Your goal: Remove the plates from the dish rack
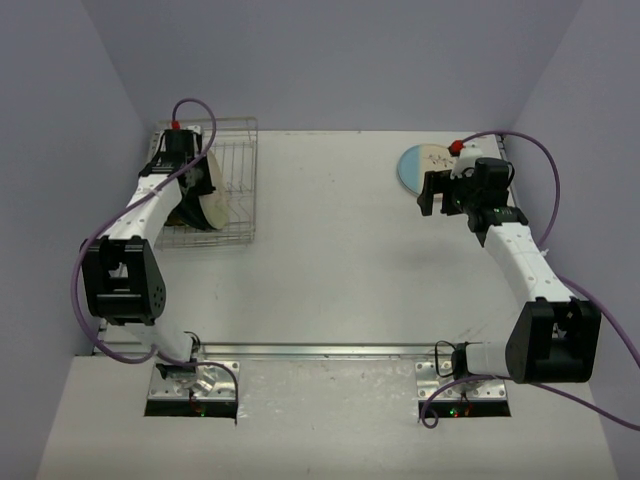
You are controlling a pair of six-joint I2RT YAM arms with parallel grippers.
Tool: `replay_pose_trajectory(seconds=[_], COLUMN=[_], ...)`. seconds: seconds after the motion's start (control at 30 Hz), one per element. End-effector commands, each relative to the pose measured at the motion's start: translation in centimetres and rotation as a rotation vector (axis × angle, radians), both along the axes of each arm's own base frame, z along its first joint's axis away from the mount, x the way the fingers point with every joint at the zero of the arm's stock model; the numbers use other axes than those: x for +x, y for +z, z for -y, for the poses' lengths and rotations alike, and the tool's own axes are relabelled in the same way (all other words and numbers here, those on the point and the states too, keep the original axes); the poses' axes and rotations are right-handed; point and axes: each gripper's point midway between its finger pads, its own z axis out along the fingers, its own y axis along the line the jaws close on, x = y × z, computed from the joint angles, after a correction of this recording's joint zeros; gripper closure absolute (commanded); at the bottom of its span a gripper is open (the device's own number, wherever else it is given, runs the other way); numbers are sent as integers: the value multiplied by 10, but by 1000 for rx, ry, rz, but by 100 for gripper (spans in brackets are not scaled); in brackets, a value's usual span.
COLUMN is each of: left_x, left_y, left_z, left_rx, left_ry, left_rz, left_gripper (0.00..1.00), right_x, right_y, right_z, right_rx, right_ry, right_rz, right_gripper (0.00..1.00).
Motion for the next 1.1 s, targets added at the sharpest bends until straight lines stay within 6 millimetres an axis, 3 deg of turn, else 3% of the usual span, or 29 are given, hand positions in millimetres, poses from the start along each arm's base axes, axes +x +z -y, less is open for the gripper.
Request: replay_pose_trajectory(seconds=[0.0, 0.17, 0.33, 0.47, 0.57, 0.63, 0.87, 1.07], left_x=[17, 20, 16, 5, -5, -24, -93, -145], left_y=[85, 136, 167, 204, 220, 232, 215, 194], left_z=[0, 2, 7, 28, 49, 78, 165, 215], left_rx=[36, 60, 82, 37, -9, -97, -450, -570], left_ry=[-18, -61, -112, -219, -338, -486, -947, -1191], left_rz=[257, 374, 428, 510, 550, 569, 453, 382], left_gripper=[100, 100, 100, 100, 100, 100, 100, 100], right_x=[1, 0, -2, -5, -11, -18, -53, -78], right_y=[16, 19, 21, 29, 34, 43, 79, 97], right_z=[-6, -8, -15, -31, -49, -70, -131, -180], right_rx=[12, 17, 46, 108, 184, 288, 533, 534], right_ry=[21, 33, 61, 126, 208, 297, 613, 808], right_rz=[58, 67, 64, 63, 51, 31, 16, 34], right_gripper=[1, 1, 1, 1, 1, 1, 1, 2])
